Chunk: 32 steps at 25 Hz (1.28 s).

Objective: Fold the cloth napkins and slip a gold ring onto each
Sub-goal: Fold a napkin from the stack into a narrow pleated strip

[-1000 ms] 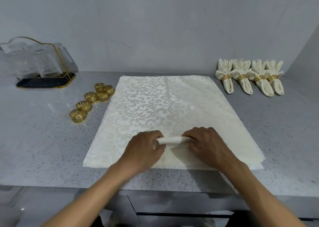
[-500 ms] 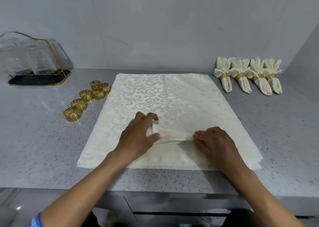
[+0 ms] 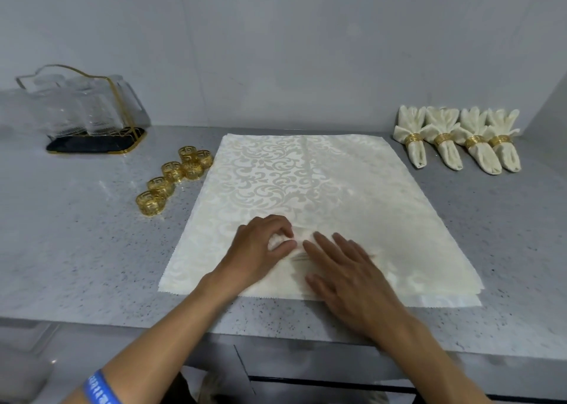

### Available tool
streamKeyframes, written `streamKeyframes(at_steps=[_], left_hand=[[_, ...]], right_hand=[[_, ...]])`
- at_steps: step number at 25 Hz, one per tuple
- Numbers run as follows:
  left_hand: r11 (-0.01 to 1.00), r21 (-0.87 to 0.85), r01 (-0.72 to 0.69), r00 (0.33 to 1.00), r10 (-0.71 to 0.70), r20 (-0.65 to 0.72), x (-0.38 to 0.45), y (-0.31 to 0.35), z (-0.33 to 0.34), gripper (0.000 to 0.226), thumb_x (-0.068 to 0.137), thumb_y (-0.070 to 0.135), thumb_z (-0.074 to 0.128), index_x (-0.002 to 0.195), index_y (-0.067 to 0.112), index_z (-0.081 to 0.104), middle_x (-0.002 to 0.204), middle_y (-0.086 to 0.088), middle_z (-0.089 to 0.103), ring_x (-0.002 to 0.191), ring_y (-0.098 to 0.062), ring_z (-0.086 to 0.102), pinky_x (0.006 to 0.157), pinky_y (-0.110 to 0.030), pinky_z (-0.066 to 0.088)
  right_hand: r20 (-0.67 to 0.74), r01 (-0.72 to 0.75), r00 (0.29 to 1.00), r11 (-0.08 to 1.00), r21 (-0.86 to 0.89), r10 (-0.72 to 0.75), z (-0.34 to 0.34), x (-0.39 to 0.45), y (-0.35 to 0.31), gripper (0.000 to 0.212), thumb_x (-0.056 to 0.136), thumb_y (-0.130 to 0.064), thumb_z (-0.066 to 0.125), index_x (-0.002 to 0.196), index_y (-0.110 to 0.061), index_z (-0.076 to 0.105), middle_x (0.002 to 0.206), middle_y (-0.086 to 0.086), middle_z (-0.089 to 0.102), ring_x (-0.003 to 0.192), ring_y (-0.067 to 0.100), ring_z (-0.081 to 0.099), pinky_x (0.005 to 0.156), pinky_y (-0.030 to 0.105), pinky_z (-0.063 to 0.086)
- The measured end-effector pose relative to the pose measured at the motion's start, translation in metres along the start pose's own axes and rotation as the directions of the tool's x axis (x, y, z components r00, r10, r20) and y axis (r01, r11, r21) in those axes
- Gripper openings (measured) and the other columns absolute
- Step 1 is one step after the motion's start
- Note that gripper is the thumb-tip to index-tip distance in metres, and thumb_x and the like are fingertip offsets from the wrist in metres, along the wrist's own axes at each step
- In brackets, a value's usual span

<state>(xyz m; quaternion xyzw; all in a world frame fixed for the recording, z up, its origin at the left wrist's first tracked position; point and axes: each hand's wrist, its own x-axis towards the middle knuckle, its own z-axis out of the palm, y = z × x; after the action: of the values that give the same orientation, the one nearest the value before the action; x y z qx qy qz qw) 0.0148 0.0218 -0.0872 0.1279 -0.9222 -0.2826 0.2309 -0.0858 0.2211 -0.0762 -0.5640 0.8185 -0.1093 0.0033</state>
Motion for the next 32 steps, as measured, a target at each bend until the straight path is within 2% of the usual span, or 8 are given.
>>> streamKeyframes(at_steps=[4,9,12,16,20,24,28,32], left_hand=[[0.997,-0.065,0.048,0.999,-0.048,0.007,-0.012,-0.002,-0.013,0.021,0.086,0.047,0.065,0.099,0.031,0.065,0.112,0.019,0.064,0.106,-0.006,0.058,0.094,-0.039,0.047],[0.826,0.242,0.509,0.784,-0.328,-0.528,-0.024,-0.053,-0.095,0.021,0.094,0.031,0.059,0.111,0.019,0.059,0.097,-0.002,0.066,0.093,-0.026,0.059,0.069,-0.033,0.043],[0.641,0.391,0.661,0.737,-0.453,-0.502,-0.032,-0.094,-0.130,0.026,0.096,0.034,0.054,0.114,0.015,0.051,0.097,-0.011,0.067,0.085,-0.034,0.060,0.066,-0.036,0.041],[0.645,0.376,0.666,0.737,-0.493,-0.462,-0.035,-0.108,-0.135,0.020,0.097,0.034,0.055,0.099,0.016,0.065,0.089,-0.012,0.070,0.075,-0.032,0.058,0.064,-0.035,0.043],[0.831,0.419,0.365,0.867,-0.138,-0.479,-0.033,-0.052,-0.117,0.014,0.094,0.024,0.061,0.087,0.014,0.066,0.068,-0.009,0.066,0.059,-0.031,0.054,0.055,-0.033,0.038],[0.906,0.398,-0.143,0.950,0.238,-0.201,-0.003,0.038,-0.041,0.014,0.093,0.025,0.057,0.090,0.018,0.069,0.071,0.000,0.066,0.065,-0.024,0.058,0.059,-0.034,0.047],[0.893,0.413,-0.178,0.984,0.174,0.047,0.016,0.055,0.010,0.011,0.094,0.019,0.057,0.091,0.016,0.067,0.072,-0.004,0.064,0.066,-0.026,0.059,0.055,-0.037,0.048],[0.801,0.506,-0.321,0.946,0.301,0.124,0.016,0.037,0.015,0.014,0.071,0.008,0.076,0.079,0.017,0.069,0.061,0.000,0.054,0.051,-0.021,0.053,0.045,-0.024,0.023]], right_hand=[[0.103,-0.018,0.994,0.997,-0.079,0.026,0.003,-0.002,0.001,0.072,0.086,-0.072,-0.008,0.153,-0.047,-0.006,0.157,-0.021,-0.019,0.149,0.011,-0.016,0.122,0.033,-0.010],[0.116,-0.023,0.993,0.996,-0.089,0.033,0.004,0.002,0.000,0.074,0.082,-0.075,-0.007,0.152,-0.051,0.001,0.157,-0.023,-0.014,0.151,0.011,-0.009,0.120,0.030,-0.009],[0.113,-0.032,0.993,0.997,-0.074,0.041,0.004,0.002,0.000,0.074,0.083,-0.074,-0.003,0.152,-0.050,0.009,0.159,-0.023,-0.007,0.151,0.011,-0.004,0.120,0.030,-0.007],[0.116,-0.032,0.992,0.997,-0.076,0.041,0.001,0.002,-0.001,0.077,0.080,-0.075,-0.009,0.152,-0.050,0.004,0.159,-0.023,-0.011,0.151,0.010,-0.008,0.121,0.029,-0.007],[0.112,-0.037,0.993,0.998,-0.053,0.043,0.002,0.002,-0.001,0.072,0.087,-0.072,-0.002,0.154,-0.046,0.004,0.162,-0.020,-0.007,0.151,0.012,-0.009,0.121,0.031,-0.007],[0.089,-0.026,0.996,0.999,-0.030,0.029,0.006,0.003,0.002,0.063,0.096,-0.067,0.016,0.154,-0.043,0.007,0.163,-0.018,-0.004,0.151,0.014,-0.008,0.121,0.034,-0.005],[-0.015,0.047,0.999,0.994,0.101,-0.046,0.004,0.001,-0.001,0.056,0.096,-0.053,0.026,0.149,-0.035,0.033,0.158,-0.012,0.029,0.148,0.016,0.021,0.121,0.039,0.014],[-0.427,-0.028,0.886,0.939,0.343,0.182,-0.010,0.005,0.000,0.019,0.089,-0.020,0.062,0.107,-0.025,0.059,0.108,-0.011,0.055,0.088,0.007,0.058,0.065,0.036,0.055]])
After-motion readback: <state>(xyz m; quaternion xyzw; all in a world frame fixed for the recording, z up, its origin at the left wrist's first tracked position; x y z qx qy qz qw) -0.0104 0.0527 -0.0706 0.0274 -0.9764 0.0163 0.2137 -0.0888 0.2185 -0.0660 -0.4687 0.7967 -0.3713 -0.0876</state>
